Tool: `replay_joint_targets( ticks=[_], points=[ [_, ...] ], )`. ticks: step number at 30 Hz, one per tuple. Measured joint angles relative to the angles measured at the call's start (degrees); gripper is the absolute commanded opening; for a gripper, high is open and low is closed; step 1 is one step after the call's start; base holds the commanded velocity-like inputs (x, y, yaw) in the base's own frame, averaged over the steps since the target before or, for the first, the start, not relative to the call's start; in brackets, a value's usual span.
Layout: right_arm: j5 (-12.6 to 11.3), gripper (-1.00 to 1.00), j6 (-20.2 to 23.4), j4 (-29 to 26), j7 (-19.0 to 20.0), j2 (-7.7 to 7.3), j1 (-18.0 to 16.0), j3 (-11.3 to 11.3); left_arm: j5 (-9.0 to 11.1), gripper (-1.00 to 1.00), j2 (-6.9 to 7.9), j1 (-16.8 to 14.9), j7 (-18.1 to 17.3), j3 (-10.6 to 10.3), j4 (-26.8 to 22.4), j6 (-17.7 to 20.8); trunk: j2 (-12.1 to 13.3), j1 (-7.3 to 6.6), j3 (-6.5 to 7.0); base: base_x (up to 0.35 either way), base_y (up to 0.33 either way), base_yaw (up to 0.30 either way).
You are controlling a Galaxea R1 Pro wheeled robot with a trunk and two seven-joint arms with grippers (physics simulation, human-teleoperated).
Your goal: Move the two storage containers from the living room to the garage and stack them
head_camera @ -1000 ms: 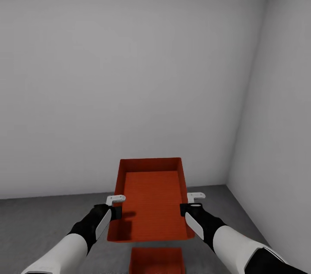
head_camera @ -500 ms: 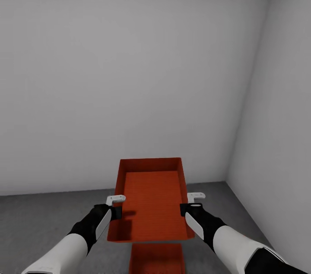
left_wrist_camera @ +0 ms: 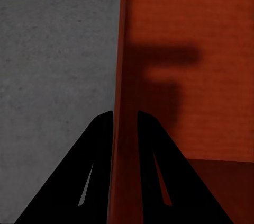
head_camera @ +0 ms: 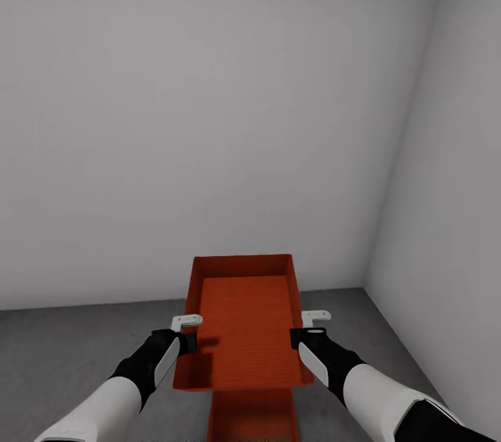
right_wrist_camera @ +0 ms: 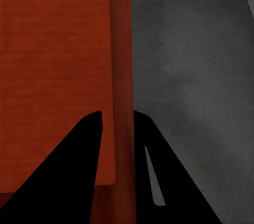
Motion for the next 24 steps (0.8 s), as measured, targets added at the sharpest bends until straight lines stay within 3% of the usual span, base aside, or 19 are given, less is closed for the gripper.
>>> replay_joint_targets(
  ticks=[21,24],
  points=[
    [0.03,-1.0,0.2,0.0,0.11,-0.04,0.03,-0.06,0.14,-1.0,-0.07,0.03,0.19,0.12,0.01,0.17,0.07,-0.01,-1.86,0.0,0.0,0.0],
    [0.04,-1.0,0.41,0.0,0.11,-0.03,0.04,-0.11,0.1,-1.0,-0.07,0.04,0.19,0.17,0.02,0.36,-1.1,0.64,-2.65,0.0,0.0,0.0]
  ],
)
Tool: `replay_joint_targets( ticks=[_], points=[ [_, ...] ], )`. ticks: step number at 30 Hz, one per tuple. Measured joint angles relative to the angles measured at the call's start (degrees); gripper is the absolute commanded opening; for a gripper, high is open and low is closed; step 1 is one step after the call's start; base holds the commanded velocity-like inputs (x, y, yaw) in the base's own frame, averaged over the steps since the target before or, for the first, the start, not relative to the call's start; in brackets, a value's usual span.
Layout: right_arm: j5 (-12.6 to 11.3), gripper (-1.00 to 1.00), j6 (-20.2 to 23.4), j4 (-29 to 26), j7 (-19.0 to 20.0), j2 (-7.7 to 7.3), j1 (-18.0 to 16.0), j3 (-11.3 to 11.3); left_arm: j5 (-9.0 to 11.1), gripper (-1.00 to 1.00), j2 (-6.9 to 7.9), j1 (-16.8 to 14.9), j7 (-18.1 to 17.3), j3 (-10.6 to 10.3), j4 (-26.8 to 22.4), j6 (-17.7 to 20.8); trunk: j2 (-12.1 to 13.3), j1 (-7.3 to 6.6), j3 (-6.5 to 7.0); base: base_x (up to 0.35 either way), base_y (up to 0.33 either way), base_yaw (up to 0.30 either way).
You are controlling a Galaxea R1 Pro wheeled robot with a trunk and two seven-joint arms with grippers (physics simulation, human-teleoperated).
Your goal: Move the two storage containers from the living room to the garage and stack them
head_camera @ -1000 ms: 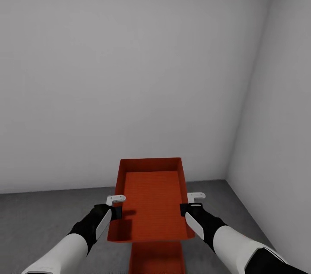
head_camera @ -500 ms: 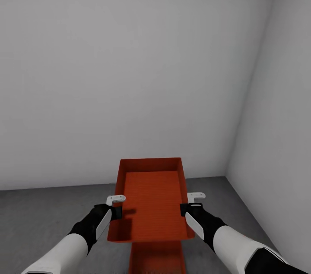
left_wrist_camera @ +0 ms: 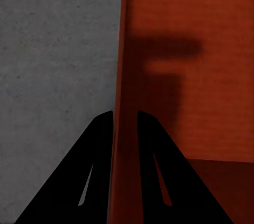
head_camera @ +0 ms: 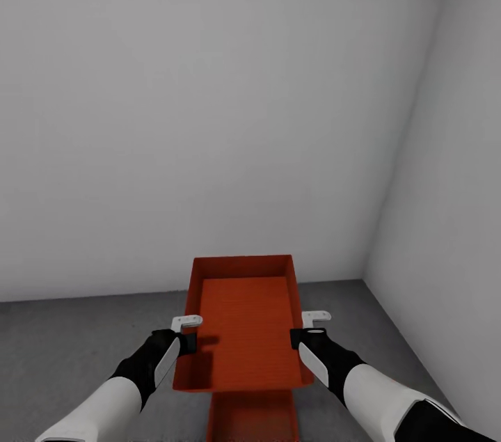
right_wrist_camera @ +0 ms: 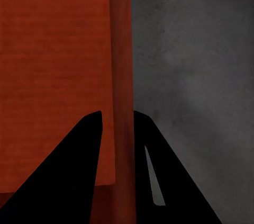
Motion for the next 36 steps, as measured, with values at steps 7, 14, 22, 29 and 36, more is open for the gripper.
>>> replay_joint_targets(
  ticks=[7,14,22,29,36],
  points=[
    [0.01,-1.0,0.31,0.0,-0.02,0.02,0.0,-0.03,-0.04,-1.0,0.0,0.0,-0.02,0.08,0.07,0.23,-2.82,1.54,-1.91,0.0,0.0,0.0],
    [0.01,-1.0,0.38,0.0,-0.04,0.02,0.0,0.0,-0.01,-1.0,0.0,-0.01,-0.02,0.1,0.13,0.23,-5.64,3.08,-3.83,0.0,0.0,0.0],
    [0.01,-1.0,0.43,0.0,-0.04,0.02,0.0,0.02,0.01,-1.0,0.0,-0.01,-0.03,0.1,0.17,0.23,-8.86,4.85,-6.01,0.0,0.0,0.0],
    [0.01,-1.0,0.42,0.0,-0.04,0.02,-0.01,0.01,-0.02,-1.0,0.0,-0.01,-0.04,0.12,0.16,0.23,-11.68,6.39,-7.93,0.0,0.0,0.0],
    [0.03,-1.0,0.51,0.0,-0.06,0.04,-0.01,-0.03,-0.14,-1.0,0.0,-0.01,-0.1,0.19,0.17,0.32,-14.5,7.93,-9.84,0.0,0.0,0.0]
  ],
)
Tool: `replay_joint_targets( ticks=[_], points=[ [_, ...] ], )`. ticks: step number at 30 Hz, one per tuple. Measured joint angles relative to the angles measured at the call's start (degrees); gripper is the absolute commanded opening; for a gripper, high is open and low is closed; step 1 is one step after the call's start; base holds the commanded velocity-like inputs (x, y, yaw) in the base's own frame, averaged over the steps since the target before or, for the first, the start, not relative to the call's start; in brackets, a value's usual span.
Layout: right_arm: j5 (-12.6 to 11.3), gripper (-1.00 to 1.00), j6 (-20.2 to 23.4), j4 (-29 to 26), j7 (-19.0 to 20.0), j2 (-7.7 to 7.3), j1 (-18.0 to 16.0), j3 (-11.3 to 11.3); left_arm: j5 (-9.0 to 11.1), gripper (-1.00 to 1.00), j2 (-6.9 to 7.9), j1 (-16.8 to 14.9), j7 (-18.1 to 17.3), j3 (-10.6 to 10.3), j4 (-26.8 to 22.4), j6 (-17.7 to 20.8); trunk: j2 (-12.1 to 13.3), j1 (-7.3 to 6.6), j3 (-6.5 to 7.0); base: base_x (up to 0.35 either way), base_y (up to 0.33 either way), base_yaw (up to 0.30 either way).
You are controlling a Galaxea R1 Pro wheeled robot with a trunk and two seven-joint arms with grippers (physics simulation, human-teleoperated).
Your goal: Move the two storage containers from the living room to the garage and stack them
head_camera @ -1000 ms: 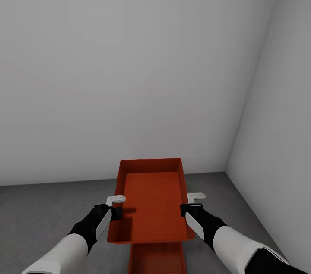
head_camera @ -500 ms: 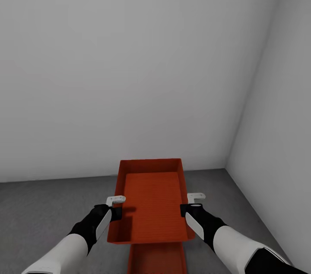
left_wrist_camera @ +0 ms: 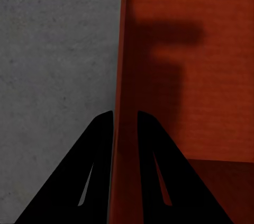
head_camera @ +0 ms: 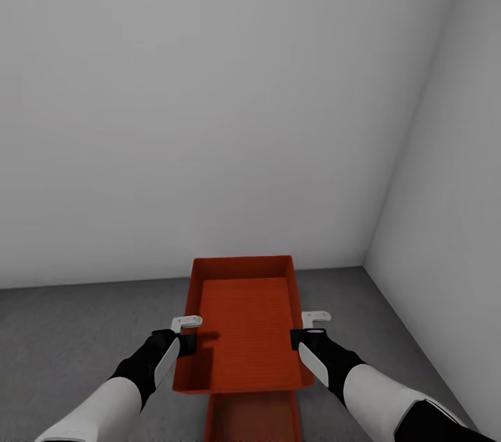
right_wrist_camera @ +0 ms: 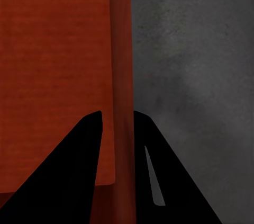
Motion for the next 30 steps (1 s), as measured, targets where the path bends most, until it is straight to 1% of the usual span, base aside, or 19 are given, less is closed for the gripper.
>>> replay_joint_targets(
  ticks=[30],
  points=[
    [-0.02,-1.0,-0.02,0.0,-0.02,0.02,0.0,-0.01,-0.18,-1.0,0.0,-0.01,-0.08,0.08,-0.04,0.03,-12.06,6.6,-8.18,0.0,0.0,0.0]
  ],
)
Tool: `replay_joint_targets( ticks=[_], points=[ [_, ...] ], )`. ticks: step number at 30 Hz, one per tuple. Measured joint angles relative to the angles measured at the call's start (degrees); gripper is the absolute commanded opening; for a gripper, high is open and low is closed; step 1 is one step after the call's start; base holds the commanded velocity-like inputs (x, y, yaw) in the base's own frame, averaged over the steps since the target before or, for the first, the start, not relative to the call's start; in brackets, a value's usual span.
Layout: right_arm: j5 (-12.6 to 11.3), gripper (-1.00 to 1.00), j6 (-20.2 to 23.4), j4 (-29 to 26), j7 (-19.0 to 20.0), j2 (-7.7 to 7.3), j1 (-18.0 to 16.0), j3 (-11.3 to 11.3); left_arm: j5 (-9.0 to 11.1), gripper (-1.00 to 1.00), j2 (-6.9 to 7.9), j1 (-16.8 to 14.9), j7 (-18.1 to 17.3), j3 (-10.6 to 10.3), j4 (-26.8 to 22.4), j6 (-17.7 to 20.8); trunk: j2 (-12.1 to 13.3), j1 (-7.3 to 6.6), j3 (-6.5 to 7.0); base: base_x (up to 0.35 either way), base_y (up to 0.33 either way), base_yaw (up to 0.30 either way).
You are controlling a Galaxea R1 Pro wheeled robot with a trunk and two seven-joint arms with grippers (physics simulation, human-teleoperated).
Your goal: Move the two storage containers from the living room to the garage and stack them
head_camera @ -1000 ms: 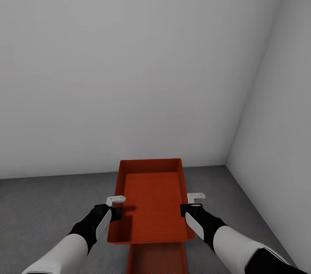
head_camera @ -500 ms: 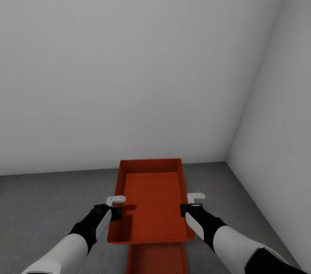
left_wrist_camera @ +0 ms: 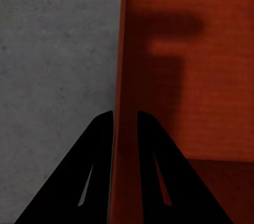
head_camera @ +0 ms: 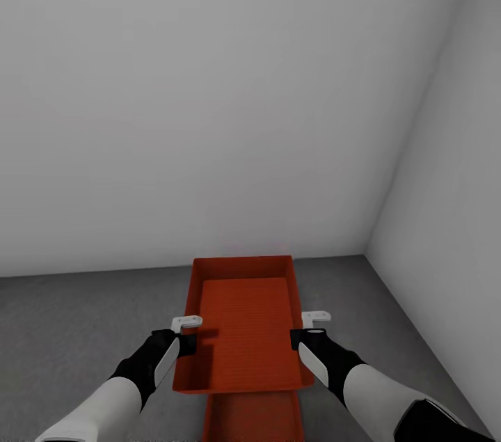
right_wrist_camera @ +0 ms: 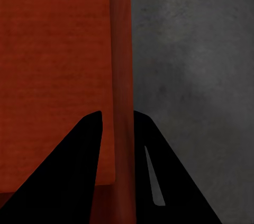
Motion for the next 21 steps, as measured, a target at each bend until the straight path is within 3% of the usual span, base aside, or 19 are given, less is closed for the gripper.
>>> replay_joint_targets(
  ticks=[21],
  points=[
    [0.0,-1.0,-0.11,0.0,0.02,-0.01,0.0,-0.02,0.02,-1.0,0.0,-0.01,0.02,-0.04,-0.05,-0.05,-8.05,4.4,-5.55,0.0,0.0,0.0]
  ],
)
